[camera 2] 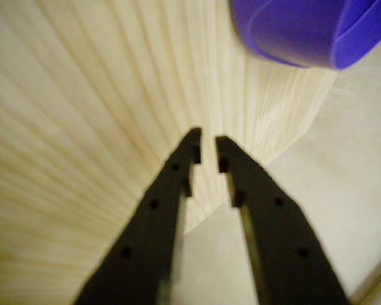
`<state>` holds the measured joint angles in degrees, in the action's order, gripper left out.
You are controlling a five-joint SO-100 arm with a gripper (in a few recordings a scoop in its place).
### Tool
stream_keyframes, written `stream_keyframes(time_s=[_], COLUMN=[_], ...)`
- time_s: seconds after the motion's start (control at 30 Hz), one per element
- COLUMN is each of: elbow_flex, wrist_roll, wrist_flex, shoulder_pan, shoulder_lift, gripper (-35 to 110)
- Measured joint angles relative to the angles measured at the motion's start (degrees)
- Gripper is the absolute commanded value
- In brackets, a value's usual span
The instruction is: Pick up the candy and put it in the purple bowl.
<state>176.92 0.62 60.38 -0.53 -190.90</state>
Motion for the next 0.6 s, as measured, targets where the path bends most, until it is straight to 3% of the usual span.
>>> stream_keyframes(time_s=[0.33, 0.6], elbow_flex=[-0.1, -5.3], wrist_roll=[-1.4, -12.7], wrist_flex=[0.4, 7.6], shoulder_pan=[1.2, 4.7], shoulder_lift=[0.0, 1.3], gripper=[0, 0])
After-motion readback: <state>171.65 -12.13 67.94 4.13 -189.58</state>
